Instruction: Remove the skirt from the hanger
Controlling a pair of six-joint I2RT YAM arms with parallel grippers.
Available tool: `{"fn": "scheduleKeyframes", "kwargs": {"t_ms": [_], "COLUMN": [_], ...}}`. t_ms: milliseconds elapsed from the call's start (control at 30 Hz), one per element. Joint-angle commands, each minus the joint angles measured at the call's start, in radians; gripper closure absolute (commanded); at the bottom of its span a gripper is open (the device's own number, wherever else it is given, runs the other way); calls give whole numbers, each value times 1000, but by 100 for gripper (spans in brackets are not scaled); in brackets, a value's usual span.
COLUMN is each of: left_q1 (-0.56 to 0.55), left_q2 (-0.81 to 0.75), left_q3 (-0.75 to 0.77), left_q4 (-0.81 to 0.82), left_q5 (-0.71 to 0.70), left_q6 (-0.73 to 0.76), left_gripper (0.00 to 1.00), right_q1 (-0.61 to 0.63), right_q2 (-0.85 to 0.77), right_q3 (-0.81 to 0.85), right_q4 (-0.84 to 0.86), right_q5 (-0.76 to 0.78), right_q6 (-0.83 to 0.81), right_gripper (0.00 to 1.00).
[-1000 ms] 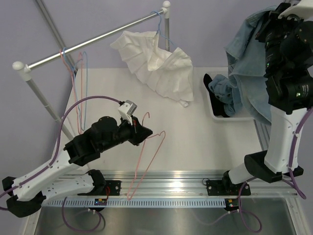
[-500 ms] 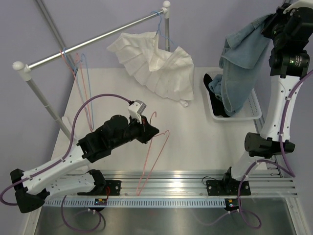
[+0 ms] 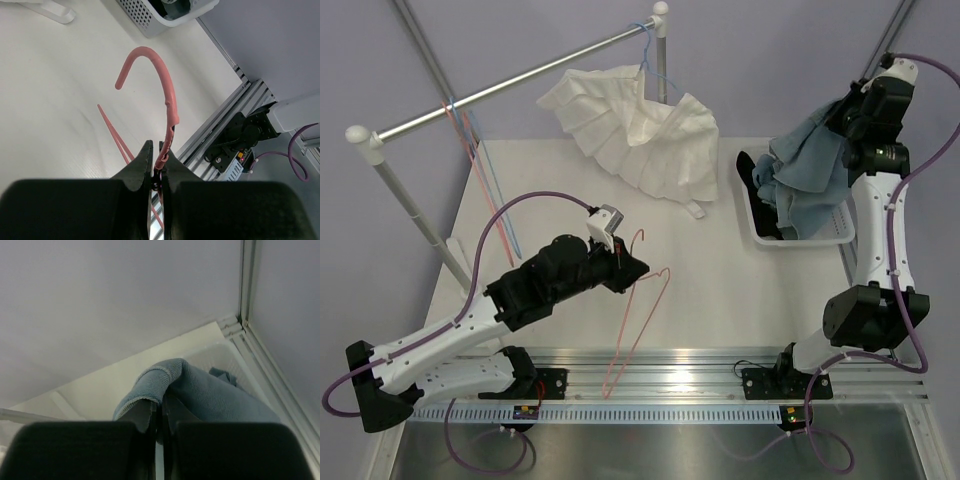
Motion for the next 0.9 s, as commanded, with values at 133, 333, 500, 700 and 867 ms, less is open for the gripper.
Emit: {"fn": "scheduleKeyframes", "kwargs": {"t_ms": [133, 333, 500, 700, 867], "left_q1": [2, 2, 2, 2, 2], "left_q2": [-42, -77, -100, -105, -80], "left_q3": [6, -3, 8, 20, 70], "left_q4": [58, 20, -14, -37, -60], "left_q5": [9, -11, -20, -38, -66], "left_q6": [-25, -21, -19, -19, -13], "left_gripper": [100, 100, 100, 100, 100], "right_q1": [-15, -15, -12, 5, 8], "right_q2": [68, 312, 293, 132, 53], "right_q3": [-198, -178, -250, -85, 67], "right_q4": [41, -220, -197, -306, -387], "right_q5": [63, 90, 26, 101, 116], "right_q6": [201, 298, 280, 177, 139], "right_gripper": [100, 100, 65, 27, 1]}}
